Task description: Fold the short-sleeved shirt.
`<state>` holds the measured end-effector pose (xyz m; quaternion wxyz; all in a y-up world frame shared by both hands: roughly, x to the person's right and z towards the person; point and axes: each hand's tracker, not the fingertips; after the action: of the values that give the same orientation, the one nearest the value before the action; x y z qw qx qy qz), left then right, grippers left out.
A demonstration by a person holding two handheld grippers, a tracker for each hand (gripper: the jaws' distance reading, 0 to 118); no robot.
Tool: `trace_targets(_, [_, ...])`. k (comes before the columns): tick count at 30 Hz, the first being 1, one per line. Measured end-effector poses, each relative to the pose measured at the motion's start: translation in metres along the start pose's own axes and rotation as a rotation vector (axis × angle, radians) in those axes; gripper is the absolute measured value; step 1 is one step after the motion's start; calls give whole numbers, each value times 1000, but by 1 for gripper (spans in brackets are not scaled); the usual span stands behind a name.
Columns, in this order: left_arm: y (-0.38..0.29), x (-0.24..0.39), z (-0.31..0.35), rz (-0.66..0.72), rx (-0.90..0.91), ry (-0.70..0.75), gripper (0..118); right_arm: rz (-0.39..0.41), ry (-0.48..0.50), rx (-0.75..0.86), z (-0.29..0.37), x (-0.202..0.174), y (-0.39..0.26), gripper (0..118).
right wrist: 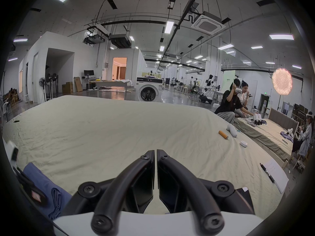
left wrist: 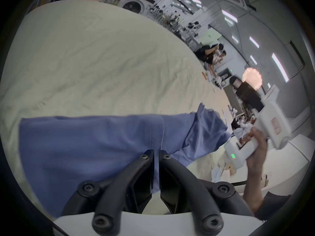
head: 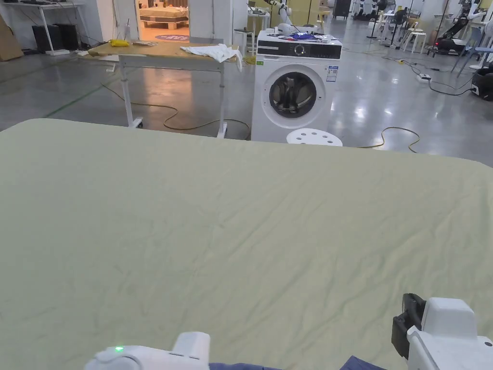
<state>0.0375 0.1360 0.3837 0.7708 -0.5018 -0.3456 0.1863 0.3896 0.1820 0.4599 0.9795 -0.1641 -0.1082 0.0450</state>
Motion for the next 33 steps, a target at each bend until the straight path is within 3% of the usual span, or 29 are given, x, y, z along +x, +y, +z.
trace_targets(3, [8, -28, 43, 35, 68, -20, 22, -5, -2, 9, 1, 3, 3, 2])
trace_targets(7, [11, -83, 84, 143, 138, 39, 61, -12, 1, 12, 0, 4, 4, 2])
trace_targets(11, [0, -138, 90, 274, 153, -62, 74, -21, 6, 8, -1, 2, 3, 2])
trace_targets(15, [-16, -166, 69, 369, 104, -175, 74, -28, 17, -2, -3, -1, 1, 2])
trace_targets(18, [-24, -170, 57, 346, 131, -308, 73, -30, 22, -8, -3, -2, 0, 2])
trace_targets(22, [-22, -161, 38, 287, 104, -330, 70, -25, 22, -4, -2, -2, 2, 2])
trace_targets(23, [-20, -160, 37, 278, 108, -310, 66, -26, 22, -4, -1, -2, 2, 2])
trace_targets(24, [-19, -159, 35, 272, 108, -276, 54, -26, 21, -3, -1, -1, 2, 2])
trace_targets(25, [-17, -159, 34, 268, 102, -229, 27, -27, 19, -3, -1, 0, 2, 2])
trace_targets(26, [-19, -155, 33, 269, 99, -221, 17, -28, 19, -3, -1, 0, 2, 2])
trace_targets(33, [-6, -112, 64, 172, 116, -156, 13, -23, 5, 0, 3, 9, 4, 2])
